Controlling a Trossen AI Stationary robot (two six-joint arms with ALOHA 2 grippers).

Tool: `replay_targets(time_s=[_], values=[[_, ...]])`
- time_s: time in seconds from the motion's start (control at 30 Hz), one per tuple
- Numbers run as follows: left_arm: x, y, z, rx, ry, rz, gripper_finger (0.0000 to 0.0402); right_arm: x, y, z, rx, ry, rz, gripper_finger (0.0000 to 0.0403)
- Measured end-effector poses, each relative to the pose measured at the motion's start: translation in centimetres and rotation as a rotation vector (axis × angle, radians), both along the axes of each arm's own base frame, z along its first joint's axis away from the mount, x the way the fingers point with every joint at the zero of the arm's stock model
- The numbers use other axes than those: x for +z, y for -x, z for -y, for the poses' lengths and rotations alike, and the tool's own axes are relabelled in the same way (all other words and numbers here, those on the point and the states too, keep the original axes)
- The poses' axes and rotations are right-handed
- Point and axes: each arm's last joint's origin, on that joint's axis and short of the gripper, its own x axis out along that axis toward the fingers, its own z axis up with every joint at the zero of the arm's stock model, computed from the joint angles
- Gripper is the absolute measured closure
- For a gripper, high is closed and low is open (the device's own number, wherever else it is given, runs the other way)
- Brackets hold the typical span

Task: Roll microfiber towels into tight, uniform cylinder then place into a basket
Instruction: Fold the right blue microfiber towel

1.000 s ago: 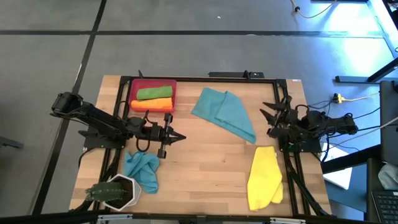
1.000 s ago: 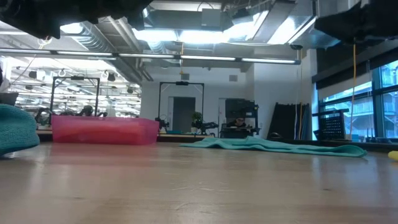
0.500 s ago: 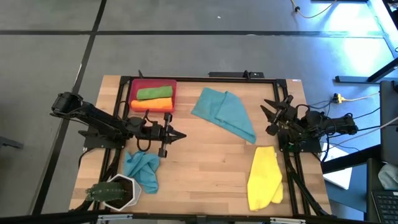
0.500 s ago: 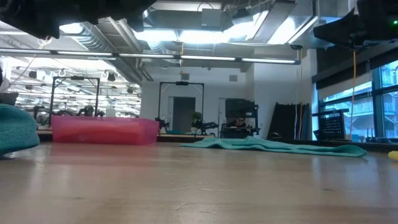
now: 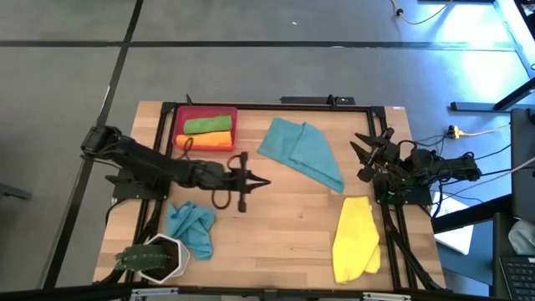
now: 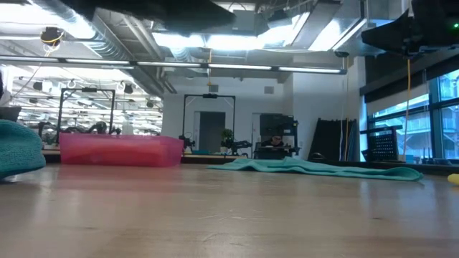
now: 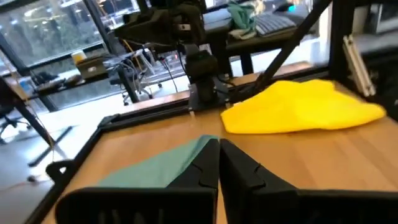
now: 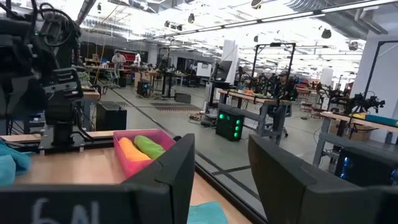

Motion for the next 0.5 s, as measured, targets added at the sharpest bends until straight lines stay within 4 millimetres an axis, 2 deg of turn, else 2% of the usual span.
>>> replay_targets(time_s=[0.13, 0.27, 0.37, 0.5], values=[[-1.0, -2.8, 0.0, -0.004, -0.114, -0.058, 0.0401, 0.0, 0.0, 0.0, 0.0, 0.0, 0.0, 0.025], [-2.2, -5.4, -0.3, 0.008, -0.134, -0.103, 0.0396, 0.0, 0.0, 0.0, 0.0, 0.0, 0.0, 0.025], [-3.3, -6.8, -1.3, 0.042, -0.115, -0.154, 0.0375, 0.0, 0.0, 0.0, 0.0, 0.0, 0.0, 0.025], [-4.7, -8.1, -2.6, 0.099, -0.048, -0.238, 0.0325, 0.0, 0.0, 0.0, 0.0, 0.0, -0.001, 0.025]])
